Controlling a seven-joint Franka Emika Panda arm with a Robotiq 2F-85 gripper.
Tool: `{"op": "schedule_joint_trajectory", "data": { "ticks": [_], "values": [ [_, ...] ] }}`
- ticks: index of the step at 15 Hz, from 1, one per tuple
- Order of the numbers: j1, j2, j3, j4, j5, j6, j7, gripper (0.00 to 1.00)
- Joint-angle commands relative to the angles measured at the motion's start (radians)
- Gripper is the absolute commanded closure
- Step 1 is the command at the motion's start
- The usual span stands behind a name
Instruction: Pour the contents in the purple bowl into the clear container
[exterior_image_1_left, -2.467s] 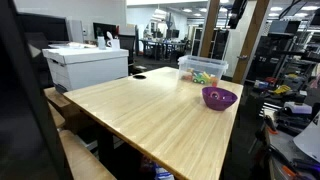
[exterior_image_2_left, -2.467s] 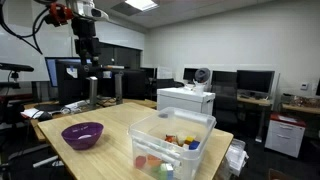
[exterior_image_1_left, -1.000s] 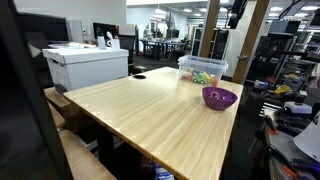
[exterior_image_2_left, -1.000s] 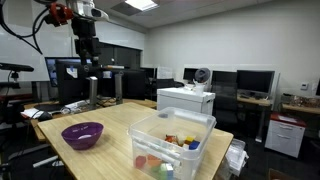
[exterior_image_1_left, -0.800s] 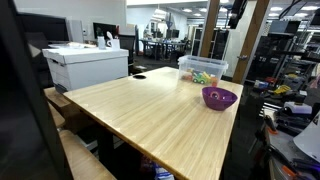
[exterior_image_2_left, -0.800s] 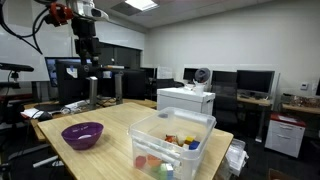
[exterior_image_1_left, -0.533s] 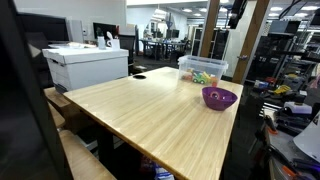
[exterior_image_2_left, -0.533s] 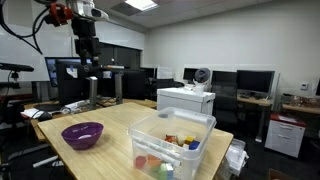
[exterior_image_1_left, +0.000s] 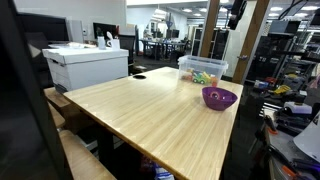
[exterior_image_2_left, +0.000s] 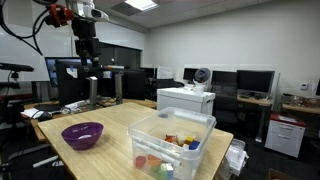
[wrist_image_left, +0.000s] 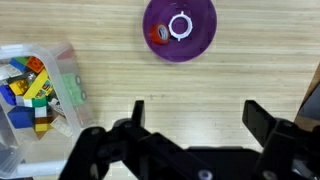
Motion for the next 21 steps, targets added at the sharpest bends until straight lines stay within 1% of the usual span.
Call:
{"op": "schedule_joint_trajectory", "data": {
  "ticks": [1, 5, 9, 12, 16, 17, 21],
  "values": [
    [-0.014, -0.002, 0.009, -0.057, 0.003, 0.049, -0.006, 0.0],
    [-0.015, 0.015, 0.002, -0.11, -0.002, 0.094, -0.02, 0.0],
    [-0.012, 0.077, 0.01, -0.161, -0.003, 0.173, -0.011, 0.0],
    [0.003, 0.13, 0.01, -0.188, 0.017, 0.199, -0.022, 0.0],
    [0.018, 0.201, 0.04, -0.217, 0.004, 0.247, -0.01, 0.0],
    [0.014, 0.192, 0.049, -0.23, -0.011, 0.247, -0.004, 0.0],
    [0.014, 0.234, 0.098, -0.243, -0.049, 0.3, 0.034, 0.0]
  ]
}}
